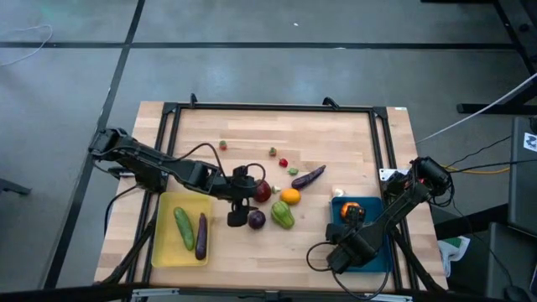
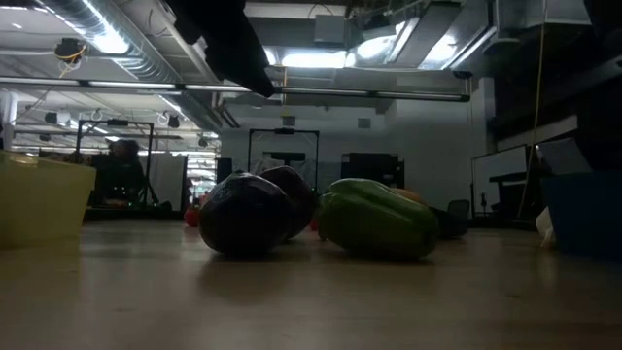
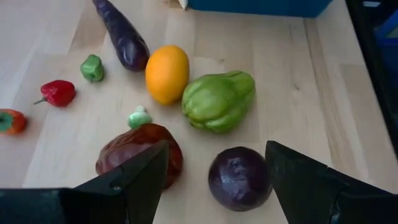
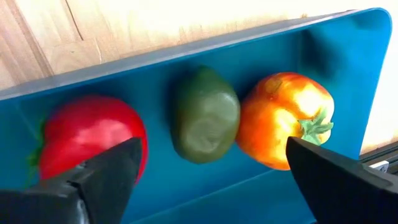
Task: Sort produce into baskets
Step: Put the violet onion into the yellow bin
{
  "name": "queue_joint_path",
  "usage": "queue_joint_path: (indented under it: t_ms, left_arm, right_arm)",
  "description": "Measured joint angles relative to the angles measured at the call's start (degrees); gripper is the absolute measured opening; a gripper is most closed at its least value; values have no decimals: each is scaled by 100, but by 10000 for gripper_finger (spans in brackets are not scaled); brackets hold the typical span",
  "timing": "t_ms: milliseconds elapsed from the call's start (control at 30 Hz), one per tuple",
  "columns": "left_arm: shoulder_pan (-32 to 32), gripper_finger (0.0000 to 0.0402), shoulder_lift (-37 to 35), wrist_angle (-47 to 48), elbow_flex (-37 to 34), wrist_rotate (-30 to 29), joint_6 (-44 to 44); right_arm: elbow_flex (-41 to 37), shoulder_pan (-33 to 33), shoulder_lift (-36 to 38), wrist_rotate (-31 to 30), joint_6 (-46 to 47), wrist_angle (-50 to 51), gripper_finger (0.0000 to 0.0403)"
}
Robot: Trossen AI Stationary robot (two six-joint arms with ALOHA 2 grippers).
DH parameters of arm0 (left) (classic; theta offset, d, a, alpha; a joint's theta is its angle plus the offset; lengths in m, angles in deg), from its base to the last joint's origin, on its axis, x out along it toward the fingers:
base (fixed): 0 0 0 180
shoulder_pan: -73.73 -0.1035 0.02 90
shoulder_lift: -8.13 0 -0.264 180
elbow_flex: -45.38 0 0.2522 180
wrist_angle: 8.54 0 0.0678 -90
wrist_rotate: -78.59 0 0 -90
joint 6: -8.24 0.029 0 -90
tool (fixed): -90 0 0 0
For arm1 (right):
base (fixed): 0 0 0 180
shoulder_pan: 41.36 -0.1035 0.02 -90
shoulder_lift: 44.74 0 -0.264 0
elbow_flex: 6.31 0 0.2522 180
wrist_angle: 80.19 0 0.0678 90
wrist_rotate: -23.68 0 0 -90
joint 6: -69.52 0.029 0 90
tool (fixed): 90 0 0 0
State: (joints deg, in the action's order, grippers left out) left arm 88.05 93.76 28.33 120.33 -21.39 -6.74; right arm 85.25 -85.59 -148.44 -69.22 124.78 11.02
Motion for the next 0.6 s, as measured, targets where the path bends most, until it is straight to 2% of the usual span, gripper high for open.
queue_joint_path:
  t_ms: [333, 600]
  left_arm:
    - [-5, 265, 2, 0, 0, -29, -144]
    - [173, 265, 35, -315, 0, -35, -444]
  right_arm:
    - [0, 0, 0, 5, -4, -50, 379]
    - [0, 0, 0, 7, -4, -805, 379]
